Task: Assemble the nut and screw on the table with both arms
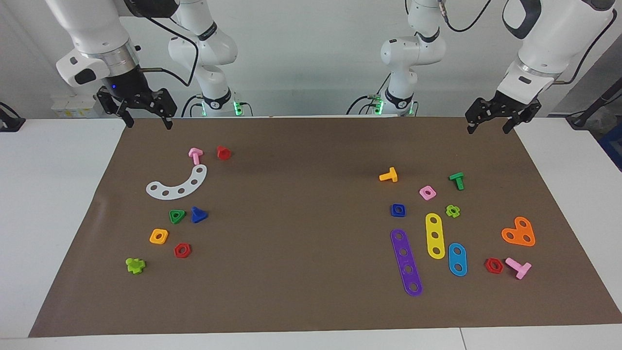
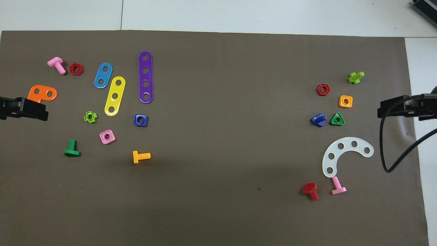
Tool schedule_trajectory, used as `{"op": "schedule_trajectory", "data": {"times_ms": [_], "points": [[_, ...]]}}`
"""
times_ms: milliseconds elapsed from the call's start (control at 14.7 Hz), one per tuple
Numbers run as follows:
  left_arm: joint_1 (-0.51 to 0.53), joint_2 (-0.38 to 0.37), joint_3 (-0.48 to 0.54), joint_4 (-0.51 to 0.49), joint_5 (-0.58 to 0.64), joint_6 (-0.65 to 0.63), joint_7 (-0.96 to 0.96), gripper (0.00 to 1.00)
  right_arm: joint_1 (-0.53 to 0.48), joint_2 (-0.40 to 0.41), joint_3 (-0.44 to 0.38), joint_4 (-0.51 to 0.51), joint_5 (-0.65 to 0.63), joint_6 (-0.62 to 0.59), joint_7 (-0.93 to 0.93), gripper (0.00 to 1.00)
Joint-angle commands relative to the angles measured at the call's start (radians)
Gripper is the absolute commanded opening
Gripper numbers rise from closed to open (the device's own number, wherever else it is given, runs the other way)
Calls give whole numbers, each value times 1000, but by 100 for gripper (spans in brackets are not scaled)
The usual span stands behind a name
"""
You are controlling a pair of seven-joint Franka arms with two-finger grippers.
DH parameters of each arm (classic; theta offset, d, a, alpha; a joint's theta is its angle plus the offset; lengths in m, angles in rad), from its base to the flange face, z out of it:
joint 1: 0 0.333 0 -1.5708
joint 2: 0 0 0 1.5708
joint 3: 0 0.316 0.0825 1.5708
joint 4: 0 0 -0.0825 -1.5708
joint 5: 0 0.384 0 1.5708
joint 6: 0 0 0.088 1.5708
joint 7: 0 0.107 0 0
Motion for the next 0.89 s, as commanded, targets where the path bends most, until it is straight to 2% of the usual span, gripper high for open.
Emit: {"op": "schedule_trajectory", "data": {"times_ms": [0,205,341,818], "points": [[-1,-30,5,-35,-13,16,-8,100,-17,-3,4,-21,19,27,12,97],[-1,-30,6,-35,-13,14,-8,100,-17,18,4,-45,19,96,15,96],[-1,-30,5,-35,-13,14,-8,100,-17,17,4,-105,19,177,14,95],[-1,-30,5,-35,-13,14,-8,100,-6,84,6,-143,19,302,9,95]]}}
